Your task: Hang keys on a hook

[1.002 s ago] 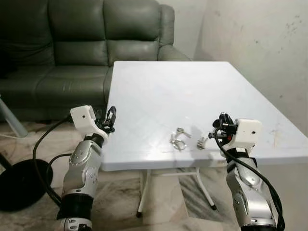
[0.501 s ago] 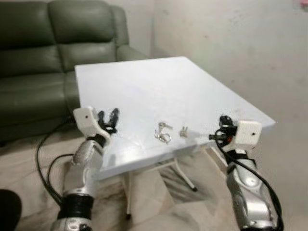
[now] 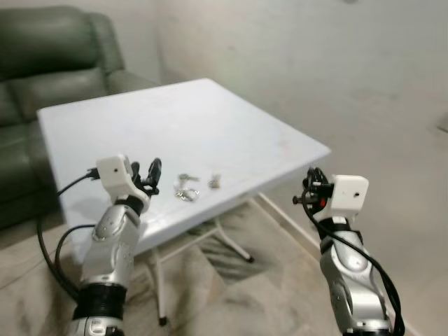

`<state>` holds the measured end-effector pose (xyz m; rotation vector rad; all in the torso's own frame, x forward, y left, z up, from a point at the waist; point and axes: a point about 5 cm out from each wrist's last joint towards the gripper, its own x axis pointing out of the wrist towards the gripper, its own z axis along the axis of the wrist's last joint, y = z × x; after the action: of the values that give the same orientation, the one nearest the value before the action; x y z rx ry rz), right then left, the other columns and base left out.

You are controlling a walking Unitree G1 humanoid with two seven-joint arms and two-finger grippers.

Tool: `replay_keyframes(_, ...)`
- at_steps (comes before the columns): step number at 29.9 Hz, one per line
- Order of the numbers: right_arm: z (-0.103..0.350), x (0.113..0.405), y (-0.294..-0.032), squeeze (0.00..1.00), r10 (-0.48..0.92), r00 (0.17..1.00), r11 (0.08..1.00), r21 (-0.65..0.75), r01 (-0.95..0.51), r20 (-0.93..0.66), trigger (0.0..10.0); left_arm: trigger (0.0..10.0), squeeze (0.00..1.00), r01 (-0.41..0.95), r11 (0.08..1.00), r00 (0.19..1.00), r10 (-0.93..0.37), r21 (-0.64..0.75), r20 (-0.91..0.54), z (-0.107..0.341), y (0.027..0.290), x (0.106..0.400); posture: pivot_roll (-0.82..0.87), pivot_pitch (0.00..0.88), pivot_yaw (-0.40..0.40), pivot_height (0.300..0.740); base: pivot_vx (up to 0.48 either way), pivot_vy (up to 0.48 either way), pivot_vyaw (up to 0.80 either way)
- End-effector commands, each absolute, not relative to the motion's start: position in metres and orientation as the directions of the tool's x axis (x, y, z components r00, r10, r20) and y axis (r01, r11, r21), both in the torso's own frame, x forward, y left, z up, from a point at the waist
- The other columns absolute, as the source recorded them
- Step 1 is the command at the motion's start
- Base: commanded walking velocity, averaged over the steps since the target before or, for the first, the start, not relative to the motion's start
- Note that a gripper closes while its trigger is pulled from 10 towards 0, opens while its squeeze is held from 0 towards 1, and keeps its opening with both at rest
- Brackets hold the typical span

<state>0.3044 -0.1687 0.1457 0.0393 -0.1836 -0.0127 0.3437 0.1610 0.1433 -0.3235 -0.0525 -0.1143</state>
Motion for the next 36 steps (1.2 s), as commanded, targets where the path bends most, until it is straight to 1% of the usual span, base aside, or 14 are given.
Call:
replay_keyframes(1, 0.1512, 0.3057, -0.1645, 0.00, -0.004, 0.980, 0.999, 0.043, -0.005, 0.201, 10.0, 10.0, 0.00, 0.120, 0.947, 0.991, -0.100, -0.298, 0.084, 0.1485, 0.1665, 0.3438, 0.03, 0.000, -0.015, 0.740, 0.000, -0.424, -0.72)
replay_keyframes(3, 0.1513, 0.3057, -0.1647, 0.00, -0.005, 0.980, 0.999, 0.043, -0.004, 0.201, 10.0, 10.0, 0.00, 0.118, 0.947, 0.991, -0.095, -0.298, 0.089, 0.1489, 0.1665, 0.3437, 0.03, 0.000, -0.015, 0.740, 0.000, -0.465, -0.72)
replay_keyframes(5, 0.1514, 0.3055, -0.1647, 0.00, -0.005, 0.980, 0.999, 0.043, -0.004, 0.201, 10.0, 10.0, 0.00, 0.100, 0.925, 0.994, -0.074, -0.367, 0.083, 0.1478, 0.1666, 0.3444, 0.03, 0.000, -0.015, 0.740, 0.000, 0.000, -0.72)
replay_keyframes(6, 0.1513, 0.3055, -0.1647, 0.00, -0.005, 0.980, 0.999, 0.043, -0.004, 0.200, 10.0, 10.0, 0.00, 0.094, 0.923, 0.995, -0.072, -0.373, 0.075, 0.1473, 0.1666, 0.3448, 0.03, 0.000, -0.015, 0.740, 0.000, 0.000, -0.72)
replay_keyframes(9, 0.1511, 0.3054, -0.1644, 0.00, -0.004, 0.980, 0.999, 0.041, -0.005, 0.199, 10.0, 10.0, 0.00, 0.091, 0.933, 0.995, -0.075, -0.350, 0.058, 0.1464, 0.1659, 0.3455, 0.03, 0.000, -0.015, 0.740, 0.000, 0.000, -0.72)
replay_keyframes(11, 0.1511, 0.3054, -0.1651, 0.00, -0.003, 0.980, 0.999, 0.038, -0.005, 0.198, 10.0, 10.0, 0.00, 0.055, 0.931, 0.998, -0.050, -0.362, 0.023, 0.1426, 0.1670, 0.3466, 0.03, 0.000, -0.019, 0.740, 0.000, 0.000, -0.72)
replay_keyframes(26, 0.1543, 0.3068, -0.1651, 0.00, 0.002, 0.979, 0.999, 0.034, -0.009, 0.203, 10.0, 10.0, 0.00, 0.046, 0.932, 0.999, -0.045, -0.360, 0.010, 0.1423, 0.1642, 0.3467, 0.03, 0.000, -0.027, 0.740, 0.000, 0.000, -0.72)
replay_keyframes(29, 0.1556, 0.3071, -0.1651, 0.00, -0.008, 0.977, 1.000, 0.022, 0.003, 0.213, 10.0, 10.0, 0.00, 0.067, 0.934, 0.998, -0.067, -0.350, 0.013, 0.1417, 0.1620, 0.3460, 0.03, 0.000, -0.027, 0.740, 0.000, 0.000, 0.00)
replay_keyframes(36, 0.1557, 0.3059, -0.1644, 0.00, -0.009, 0.976, 1.000, 0.026, 0.003, 0.217, 10.0, 10.0, 0.00, 0.065, 0.911, 0.998, -0.065, -0.407, 0.013, 0.1426, 0.1641, 0.3464, 0.03, 0.000, -0.026, 0.740, 0.000, 0.000, 0.00)
